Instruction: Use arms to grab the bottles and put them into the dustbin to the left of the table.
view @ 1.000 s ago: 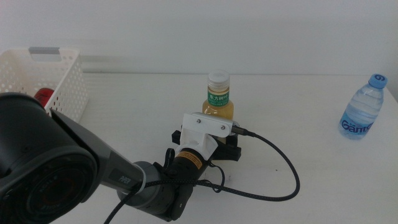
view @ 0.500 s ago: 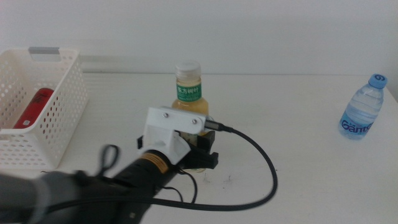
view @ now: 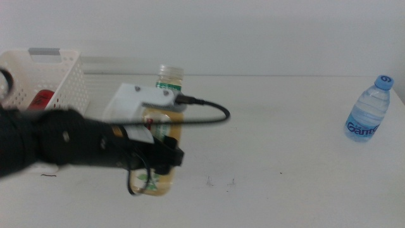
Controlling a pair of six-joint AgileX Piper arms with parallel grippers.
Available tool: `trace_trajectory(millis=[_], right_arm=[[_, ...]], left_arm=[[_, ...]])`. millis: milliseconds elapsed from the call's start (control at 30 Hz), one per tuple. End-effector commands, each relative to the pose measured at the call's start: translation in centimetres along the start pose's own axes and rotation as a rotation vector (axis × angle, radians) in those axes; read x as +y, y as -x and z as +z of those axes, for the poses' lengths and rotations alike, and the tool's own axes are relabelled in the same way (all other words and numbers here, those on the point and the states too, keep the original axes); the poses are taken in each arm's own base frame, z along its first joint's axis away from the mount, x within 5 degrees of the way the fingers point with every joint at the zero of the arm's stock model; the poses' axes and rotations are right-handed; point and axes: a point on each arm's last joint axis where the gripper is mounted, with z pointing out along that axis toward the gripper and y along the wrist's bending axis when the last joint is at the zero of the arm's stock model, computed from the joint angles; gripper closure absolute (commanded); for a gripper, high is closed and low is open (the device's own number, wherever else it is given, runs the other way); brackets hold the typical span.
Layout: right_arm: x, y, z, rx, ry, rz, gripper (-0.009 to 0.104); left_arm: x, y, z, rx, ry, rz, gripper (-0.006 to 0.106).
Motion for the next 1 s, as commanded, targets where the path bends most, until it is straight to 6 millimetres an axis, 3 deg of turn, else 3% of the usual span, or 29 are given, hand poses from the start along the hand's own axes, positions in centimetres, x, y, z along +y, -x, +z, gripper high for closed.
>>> trace_trajectory(millis=[0, 133, 333, 533, 633, 767, 967], right_arm=[[0.0, 0.0, 0.0, -0.011, -0.004, -0.008, 0.018], [0.0, 0.0, 0.0, -0.011, -0.004, -0.008, 0.018], [0.0, 0.0, 0.0, -0.011, -0.004, -0.008, 0.018], [0.0, 0.0, 0.0, -0.011, -0.004, -0.008, 0.018], [0.0, 0.0, 0.0, -0.011, -0.004, -0.008, 0.018], [0.0, 0.0, 0.0, -0.011, -0.004, -0.008, 0.018], [0.0, 0.0, 0.0, -0.011, -0.004, -0.008, 0.018]], left_arm=[[0.9, 2.2, -1.7, -0.001, 0.023, 0.021, 0.102], [3.6, 5.1, -4.0, 0.089, 0.085, 0.038, 0.102], [10.4, 9.6, -8.6, 0.185, 0.217, 0.008, 0.102], [17.6, 11.5, -11.6, 0.212, 0.317, -0.107, 0.102], [20.7, 11.6, -11.8, 0.246, 0.349, -0.121, 0.102], [24.0, 11.4, -10.4, 0.28, 0.353, -0.15, 0.102], [26.3, 10.8, -7.6, 0.321, 0.336, -0.139, 0.102]])
